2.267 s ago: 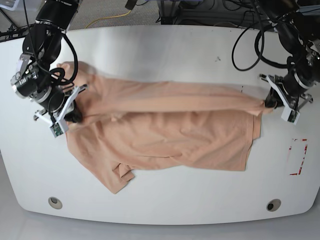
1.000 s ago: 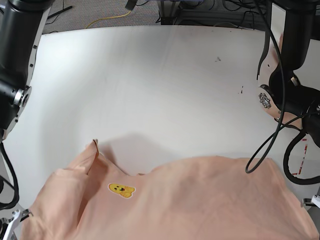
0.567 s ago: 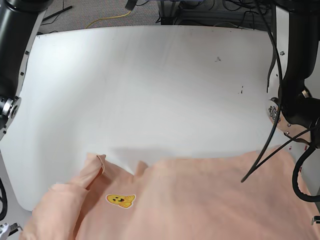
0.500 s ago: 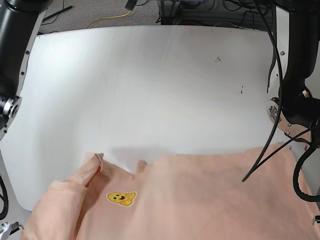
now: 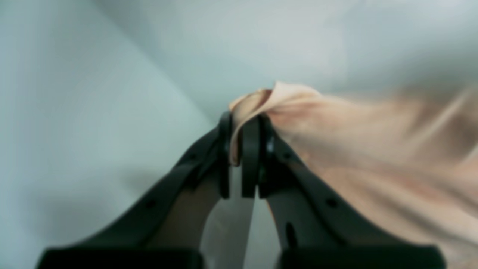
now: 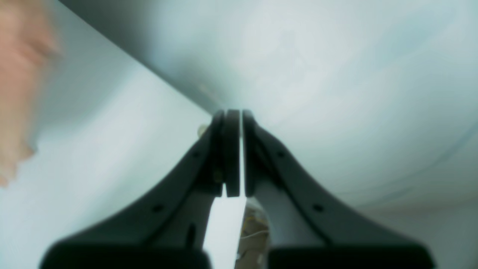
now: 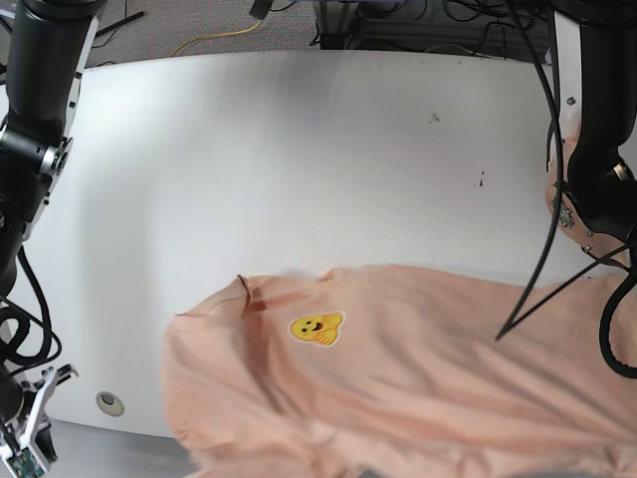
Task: Fold the T-shirt properly
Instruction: 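Release the shirt from the right gripper and pull it back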
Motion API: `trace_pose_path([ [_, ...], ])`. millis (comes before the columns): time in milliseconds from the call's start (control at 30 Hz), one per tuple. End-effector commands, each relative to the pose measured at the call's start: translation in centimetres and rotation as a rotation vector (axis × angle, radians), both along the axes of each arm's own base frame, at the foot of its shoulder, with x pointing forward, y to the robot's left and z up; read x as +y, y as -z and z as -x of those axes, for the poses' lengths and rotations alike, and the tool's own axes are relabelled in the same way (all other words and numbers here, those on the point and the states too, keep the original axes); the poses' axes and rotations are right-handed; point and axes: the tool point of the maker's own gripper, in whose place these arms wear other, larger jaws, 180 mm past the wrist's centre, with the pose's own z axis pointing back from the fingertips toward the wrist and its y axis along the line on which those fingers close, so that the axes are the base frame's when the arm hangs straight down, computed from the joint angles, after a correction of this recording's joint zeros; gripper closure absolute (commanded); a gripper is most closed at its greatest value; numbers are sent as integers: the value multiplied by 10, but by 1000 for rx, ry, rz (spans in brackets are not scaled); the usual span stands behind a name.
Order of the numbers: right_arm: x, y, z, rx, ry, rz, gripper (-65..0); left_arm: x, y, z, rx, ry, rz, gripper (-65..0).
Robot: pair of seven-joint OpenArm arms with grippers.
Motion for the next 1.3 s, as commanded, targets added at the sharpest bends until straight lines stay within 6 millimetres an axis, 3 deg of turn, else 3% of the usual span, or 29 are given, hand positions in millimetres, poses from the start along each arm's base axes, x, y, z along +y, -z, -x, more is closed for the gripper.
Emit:
trace_pose_path([
  [0,7,7,11,-25,-20,-4,0,0,9,0,15,2,-11,-11],
  [167,13,62,24,64,-24,-62,0,-1,65,-3,150,4,-15,-11],
  [367,26,125,45,198,-90,-215,0,1,140,10,323,-6,-19,-10],
  [600,49,202,63,371,-99,-369,-6,48,205,56,458,-146,72,-8],
  [733,60,245,65,486,-90,-472,-130,77,225,86,529,-230,66,-8],
  [900,99,286,58,584,-178,-565,-411,102,245,121,593,-314,80,-8],
  [967,121,291,54,590,-241,-580,-484,115,248,136,613,-356,74,-8],
  [1100,177,299,54,594,-405,-599,-503,129,255,156,632,-400,83,-8],
  [1200,211,293,55,567,-517,-595,-507,136,257,166,627,-418,82,-8],
  [1267,234,298,60,562,-581,-531,-507,138,261,172,635,-421,78,-8],
])
